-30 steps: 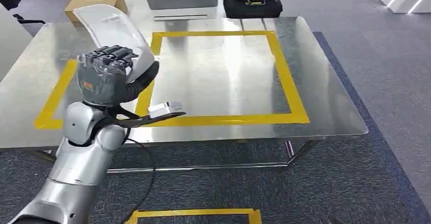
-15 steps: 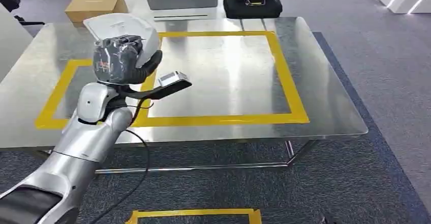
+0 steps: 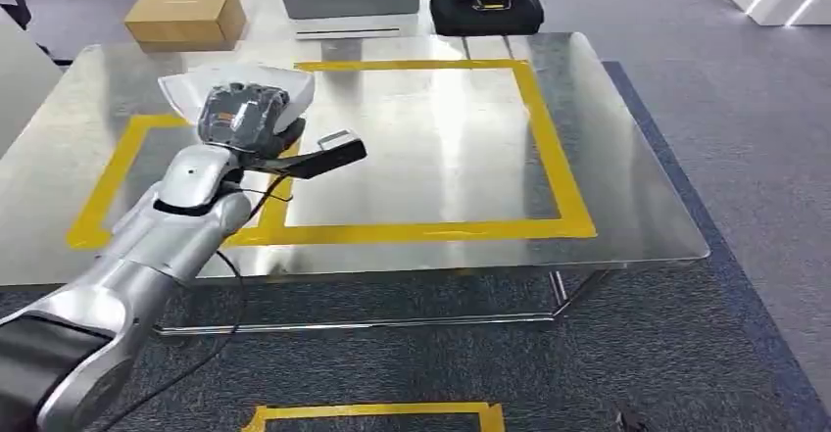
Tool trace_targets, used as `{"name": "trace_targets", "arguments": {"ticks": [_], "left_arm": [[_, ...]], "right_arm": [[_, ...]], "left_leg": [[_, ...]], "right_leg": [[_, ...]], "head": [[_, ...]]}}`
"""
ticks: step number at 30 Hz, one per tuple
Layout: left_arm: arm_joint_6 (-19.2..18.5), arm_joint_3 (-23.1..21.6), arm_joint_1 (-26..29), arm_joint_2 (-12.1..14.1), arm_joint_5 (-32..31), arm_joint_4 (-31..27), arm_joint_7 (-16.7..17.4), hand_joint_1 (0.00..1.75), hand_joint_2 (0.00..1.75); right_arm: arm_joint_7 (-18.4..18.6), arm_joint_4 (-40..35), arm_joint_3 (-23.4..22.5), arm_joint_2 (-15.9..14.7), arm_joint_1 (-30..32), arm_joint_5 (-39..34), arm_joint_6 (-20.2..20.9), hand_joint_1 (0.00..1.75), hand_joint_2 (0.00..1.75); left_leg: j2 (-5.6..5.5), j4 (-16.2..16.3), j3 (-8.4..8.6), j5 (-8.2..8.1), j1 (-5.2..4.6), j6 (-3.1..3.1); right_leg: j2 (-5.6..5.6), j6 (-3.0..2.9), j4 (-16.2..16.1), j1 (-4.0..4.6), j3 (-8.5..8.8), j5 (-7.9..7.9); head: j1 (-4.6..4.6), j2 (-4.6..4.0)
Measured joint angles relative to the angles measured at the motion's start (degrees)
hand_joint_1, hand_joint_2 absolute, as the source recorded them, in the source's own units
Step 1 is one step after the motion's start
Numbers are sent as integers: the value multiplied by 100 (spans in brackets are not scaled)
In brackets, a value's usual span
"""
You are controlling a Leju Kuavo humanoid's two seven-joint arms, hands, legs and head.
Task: Take the parts from the cabinet and place them on the table.
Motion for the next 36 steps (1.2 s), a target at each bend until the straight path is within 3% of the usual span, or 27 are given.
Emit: {"name": "trace_targets", "arguments": {"ticks": [11,16,22,27,36], "left_arm": [[-579,-262,-120,44,-267,511,293,175,175],[-1183,-439,-145,35,-417,666,369,175,175],[-1349,-564,-163,28,-424,776,378,175,175],[-2090,-708,-209,9,-570,865,553,175,175],[-2312,-874,-212,-15,-649,994,677,175,175]], "right_arm": [[0,0,2,-2,-44,70,18,0,175],[0,0,2,-2,-84,103,28,0,175],[0,0,2,-2,-95,107,35,0,175],[0,0,2,-4,-109,166,44,0,175],[35,0,2,-11,-115,208,46,0,175]], "left_leg": [[0,0,0,0,0,0],[0,0,0,0,0,0],[0,0,0,0,0,0],[0,0,0,0,0,0],[0,0,0,0,0,0]], "right_leg": [[-3,0,0,0,1,0],[-2,0,0,0,0,0],[-2,0,0,0,0,0],[-2,0,0,0,0,0],[-2,0,0,0,0,0]], "head": [[2,0],[2,-2],[0,-2],[0,0],[0,-2]]}}
